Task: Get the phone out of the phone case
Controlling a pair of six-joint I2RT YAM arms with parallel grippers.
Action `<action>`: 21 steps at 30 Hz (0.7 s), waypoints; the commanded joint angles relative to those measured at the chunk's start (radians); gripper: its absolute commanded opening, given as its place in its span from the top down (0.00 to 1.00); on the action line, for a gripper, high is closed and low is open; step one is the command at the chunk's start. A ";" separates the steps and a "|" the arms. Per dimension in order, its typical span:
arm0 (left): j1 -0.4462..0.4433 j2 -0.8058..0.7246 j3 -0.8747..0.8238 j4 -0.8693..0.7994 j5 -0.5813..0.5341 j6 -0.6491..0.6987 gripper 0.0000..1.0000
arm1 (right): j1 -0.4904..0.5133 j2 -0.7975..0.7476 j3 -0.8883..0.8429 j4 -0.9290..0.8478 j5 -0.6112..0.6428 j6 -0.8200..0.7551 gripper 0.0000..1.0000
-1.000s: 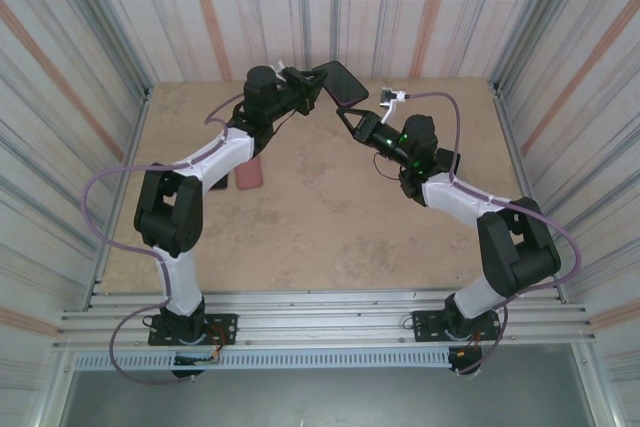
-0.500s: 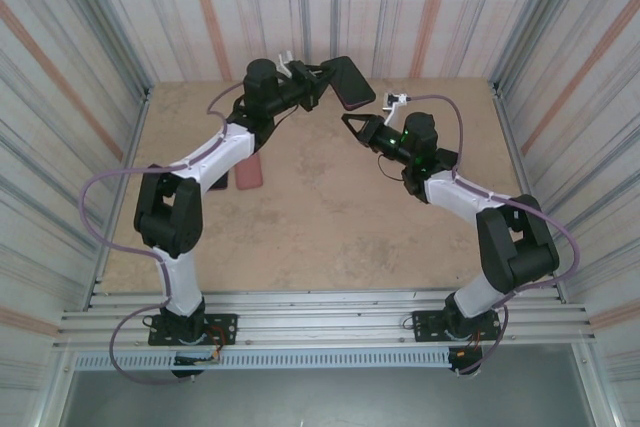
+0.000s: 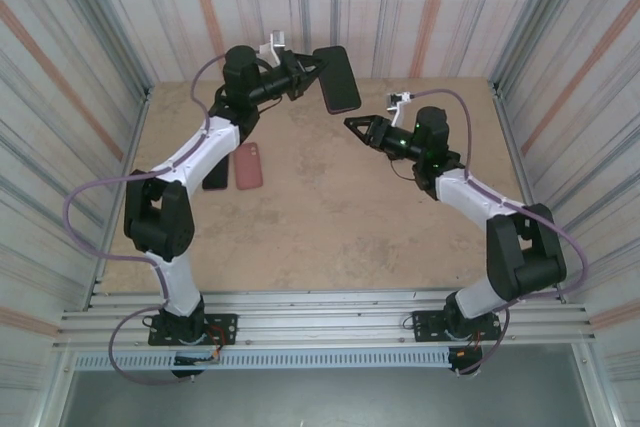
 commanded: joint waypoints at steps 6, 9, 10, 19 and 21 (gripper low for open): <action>0.057 -0.068 0.021 0.153 0.296 0.277 1.00 | -0.035 -0.081 0.174 -0.401 -0.323 -0.534 0.37; 0.070 -0.060 0.021 0.213 0.358 0.265 1.00 | -0.035 -0.051 0.246 -0.543 -0.371 -0.648 0.40; 0.074 -0.064 0.017 0.227 0.362 0.266 1.00 | -0.035 -0.039 0.265 -0.568 -0.390 -0.667 0.41; 0.077 -0.032 0.021 0.385 0.396 0.137 1.00 | -0.002 0.026 0.343 -0.562 -0.394 -0.699 0.53; 0.078 -0.023 0.023 0.438 0.393 0.088 1.00 | 0.004 0.039 0.348 -0.540 -0.393 -0.690 0.56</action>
